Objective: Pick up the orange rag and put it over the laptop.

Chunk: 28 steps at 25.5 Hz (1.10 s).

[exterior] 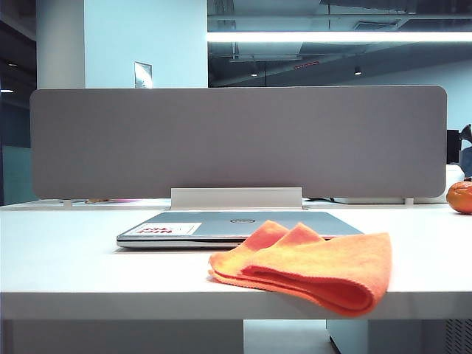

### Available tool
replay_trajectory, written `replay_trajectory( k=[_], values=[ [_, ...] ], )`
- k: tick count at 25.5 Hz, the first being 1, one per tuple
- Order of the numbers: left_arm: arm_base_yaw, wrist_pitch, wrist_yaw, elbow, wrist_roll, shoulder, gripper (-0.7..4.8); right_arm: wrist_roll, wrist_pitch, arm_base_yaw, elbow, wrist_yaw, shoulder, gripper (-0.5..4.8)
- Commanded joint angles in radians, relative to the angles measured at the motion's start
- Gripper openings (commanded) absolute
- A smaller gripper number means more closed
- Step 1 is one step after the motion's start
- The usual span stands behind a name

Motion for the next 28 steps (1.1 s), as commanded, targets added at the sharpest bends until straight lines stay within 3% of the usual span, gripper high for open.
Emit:
replay_trajectory(
  k=[1,14,19,28],
  values=[
    [0.002,0.013,0.004,0.003,-0.002,0.001,-0.06,-0.002,0.010,0.001,-0.005,0.000,-0.002,-0.05],
    [0.002,0.014,0.001,0.003,-0.003,0.001,-0.06,-0.002,0.013,0.001,-0.005,0.000,-0.002,-0.05],
    [0.002,0.013,0.001,0.003,-0.002,0.001,-0.06,0.017,0.014,0.002,-0.004,-0.050,-0.002,-0.05],
    [0.002,0.013,0.001,0.003,-0.003,0.001,-0.06,0.166,-0.077,0.002,-0.003,-0.113,-0.002,-0.05]
  ],
)
